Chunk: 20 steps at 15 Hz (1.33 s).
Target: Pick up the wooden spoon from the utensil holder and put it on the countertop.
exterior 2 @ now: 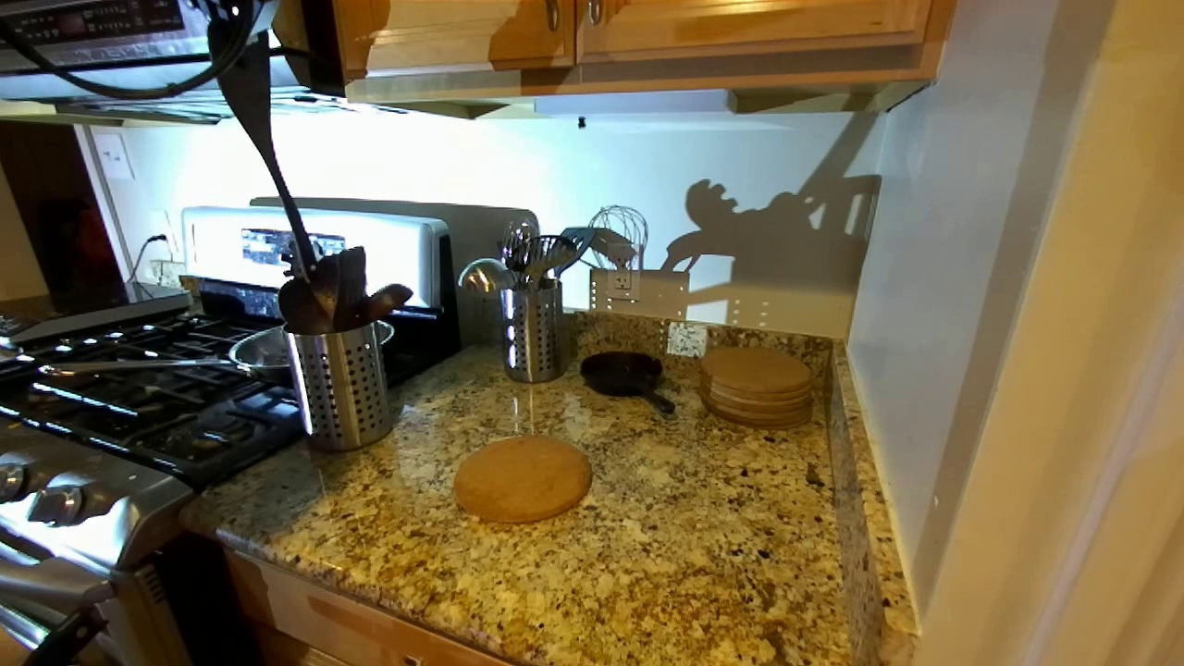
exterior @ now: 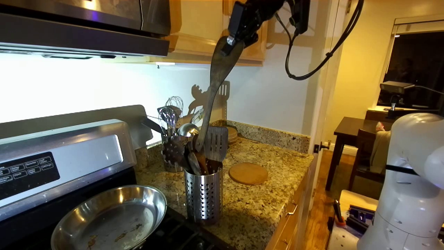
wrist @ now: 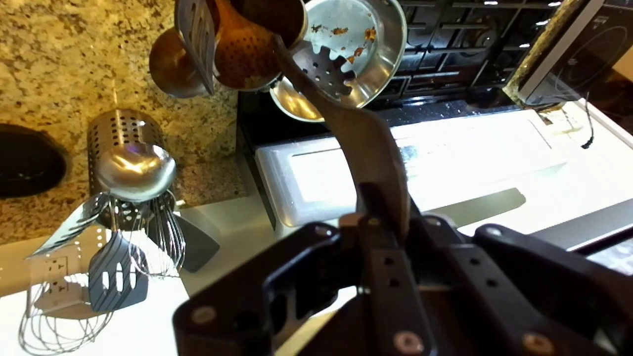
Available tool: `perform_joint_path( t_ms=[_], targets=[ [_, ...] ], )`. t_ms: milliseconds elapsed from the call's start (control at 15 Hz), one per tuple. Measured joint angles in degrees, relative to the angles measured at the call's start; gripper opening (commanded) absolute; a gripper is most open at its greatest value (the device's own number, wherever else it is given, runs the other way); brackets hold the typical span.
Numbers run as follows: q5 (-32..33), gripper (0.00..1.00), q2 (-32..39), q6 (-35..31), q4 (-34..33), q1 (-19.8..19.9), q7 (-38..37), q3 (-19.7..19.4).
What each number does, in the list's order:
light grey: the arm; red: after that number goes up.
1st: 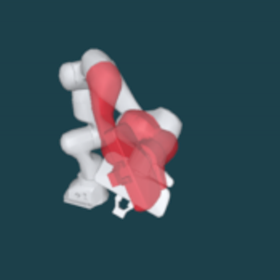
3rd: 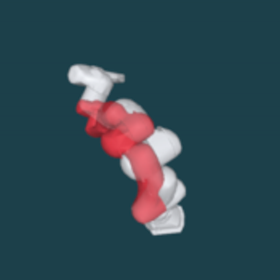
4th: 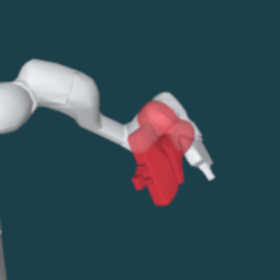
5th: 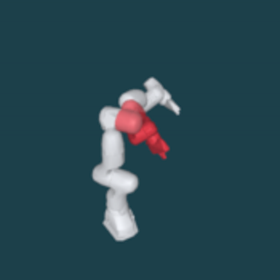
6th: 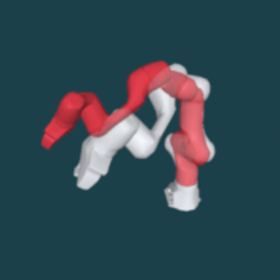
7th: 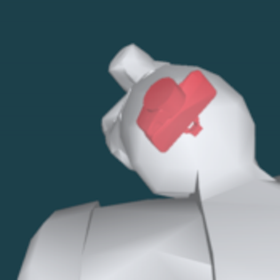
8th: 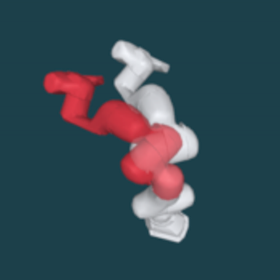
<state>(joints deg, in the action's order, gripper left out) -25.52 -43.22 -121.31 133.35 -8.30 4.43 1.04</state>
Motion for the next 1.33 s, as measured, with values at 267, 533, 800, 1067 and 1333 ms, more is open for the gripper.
perform_joint_path(
  t_ms=[267,533,800,1067,1333],
  targets=[
    [0.47,0.08,-3.61,0.05,-0.32,0.16,0.01,-1.26],
    [1.7,0.08,-7.18,0.68,-0.33,1.26,-0.01,-2.64],
    [3.89,0.08,-9.65,1.64,-0.19,3.71,-0.16,-4.15],
    [7.61,0.08,-9.96,2.37,0.27,6.96,-0.7,-5.25],
    [10.42,0.08,-9.76,4.19,1.5,9.43,-1.15,-6.07]
  ],
)
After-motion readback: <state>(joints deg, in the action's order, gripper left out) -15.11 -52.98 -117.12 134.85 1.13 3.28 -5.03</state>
